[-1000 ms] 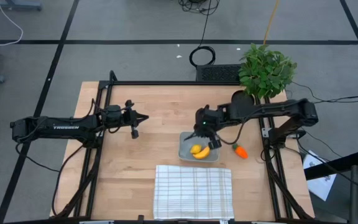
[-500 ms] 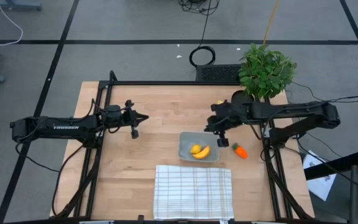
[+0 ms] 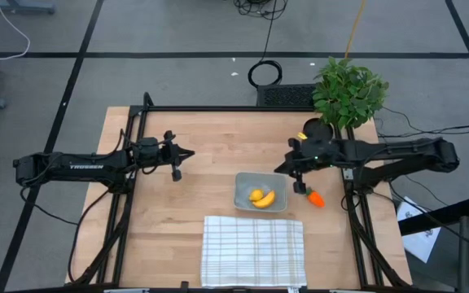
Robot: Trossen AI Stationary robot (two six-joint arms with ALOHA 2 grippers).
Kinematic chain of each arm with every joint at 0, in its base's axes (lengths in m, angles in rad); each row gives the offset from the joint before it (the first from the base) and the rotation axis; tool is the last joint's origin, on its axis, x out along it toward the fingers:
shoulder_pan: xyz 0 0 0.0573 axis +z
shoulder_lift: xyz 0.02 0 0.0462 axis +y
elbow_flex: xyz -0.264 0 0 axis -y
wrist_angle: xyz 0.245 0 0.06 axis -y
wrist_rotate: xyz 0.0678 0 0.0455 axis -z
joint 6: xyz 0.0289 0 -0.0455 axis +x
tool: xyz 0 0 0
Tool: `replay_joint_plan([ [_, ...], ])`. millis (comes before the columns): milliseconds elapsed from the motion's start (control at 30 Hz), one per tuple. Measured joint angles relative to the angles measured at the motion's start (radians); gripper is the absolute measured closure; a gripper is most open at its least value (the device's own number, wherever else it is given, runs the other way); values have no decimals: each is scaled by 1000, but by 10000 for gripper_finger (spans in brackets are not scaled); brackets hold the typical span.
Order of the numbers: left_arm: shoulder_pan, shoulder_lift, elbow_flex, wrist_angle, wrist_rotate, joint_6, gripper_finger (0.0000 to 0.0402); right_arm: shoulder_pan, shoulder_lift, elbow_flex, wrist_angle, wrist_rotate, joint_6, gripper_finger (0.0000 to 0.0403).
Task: Pick and placing Produce into tupperware
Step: Put the orange carrot into the gray bin
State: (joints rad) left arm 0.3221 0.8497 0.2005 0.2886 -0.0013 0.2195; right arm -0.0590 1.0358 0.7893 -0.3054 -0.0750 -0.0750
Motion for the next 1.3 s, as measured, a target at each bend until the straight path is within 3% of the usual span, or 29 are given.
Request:
replay_joint_plan([
  [667,0,-25,0,24,0,18,376,-20,-444,-411,362,27,74,403],
  [1000,0,-278,0,-173,6,57,376,-21,-568,-488,369,53,115,403],
  [1200,-1,-435,0,-307,198,59,376,-21,-585,-503,389,53,116,403],
  [1300,-6,-502,0,-344,240,57,376,-18,-592,-513,415,51,123,403],
])
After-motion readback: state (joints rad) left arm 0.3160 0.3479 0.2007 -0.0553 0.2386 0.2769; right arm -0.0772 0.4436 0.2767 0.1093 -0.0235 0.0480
